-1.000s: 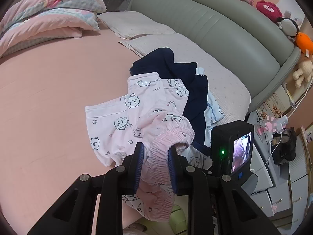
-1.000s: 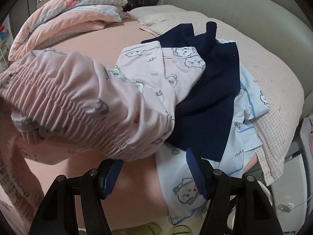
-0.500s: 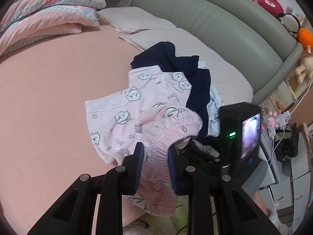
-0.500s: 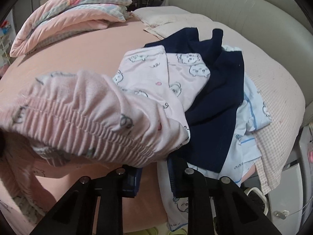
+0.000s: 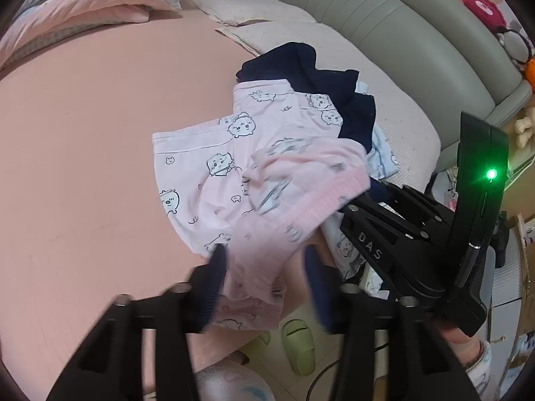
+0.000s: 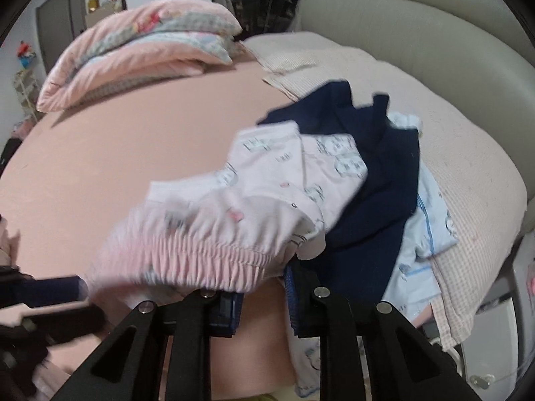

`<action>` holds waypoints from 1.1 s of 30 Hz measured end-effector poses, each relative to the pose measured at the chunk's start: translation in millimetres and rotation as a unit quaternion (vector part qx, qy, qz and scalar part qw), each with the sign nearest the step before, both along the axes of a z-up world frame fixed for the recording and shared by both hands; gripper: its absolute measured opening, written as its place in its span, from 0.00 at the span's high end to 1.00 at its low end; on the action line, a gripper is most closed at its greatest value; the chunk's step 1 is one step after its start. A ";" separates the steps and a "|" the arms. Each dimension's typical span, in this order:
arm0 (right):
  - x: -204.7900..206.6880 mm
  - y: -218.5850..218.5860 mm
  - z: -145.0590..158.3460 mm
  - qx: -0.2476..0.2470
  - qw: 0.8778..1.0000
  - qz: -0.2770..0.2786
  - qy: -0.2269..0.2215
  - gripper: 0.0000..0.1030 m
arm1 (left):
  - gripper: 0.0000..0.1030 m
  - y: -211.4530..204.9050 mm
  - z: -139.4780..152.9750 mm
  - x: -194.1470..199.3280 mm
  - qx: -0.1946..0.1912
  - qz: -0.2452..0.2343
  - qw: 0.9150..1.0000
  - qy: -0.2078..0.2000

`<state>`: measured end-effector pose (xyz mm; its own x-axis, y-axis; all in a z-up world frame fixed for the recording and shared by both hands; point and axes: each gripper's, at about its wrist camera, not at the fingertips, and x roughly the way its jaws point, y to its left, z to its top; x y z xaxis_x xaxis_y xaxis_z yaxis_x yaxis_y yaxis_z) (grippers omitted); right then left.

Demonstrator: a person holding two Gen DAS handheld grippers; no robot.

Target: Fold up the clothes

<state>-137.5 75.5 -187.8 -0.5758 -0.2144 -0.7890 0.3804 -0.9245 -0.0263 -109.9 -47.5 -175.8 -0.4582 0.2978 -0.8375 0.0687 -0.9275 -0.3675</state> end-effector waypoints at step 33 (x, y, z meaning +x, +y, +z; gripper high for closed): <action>-20.9 -7.8 29.6 -0.231 0.962 0.119 -0.089 0.82 | 0.46 -17.8 -8.9 -33.9 0.046 -0.062 0.996 0.053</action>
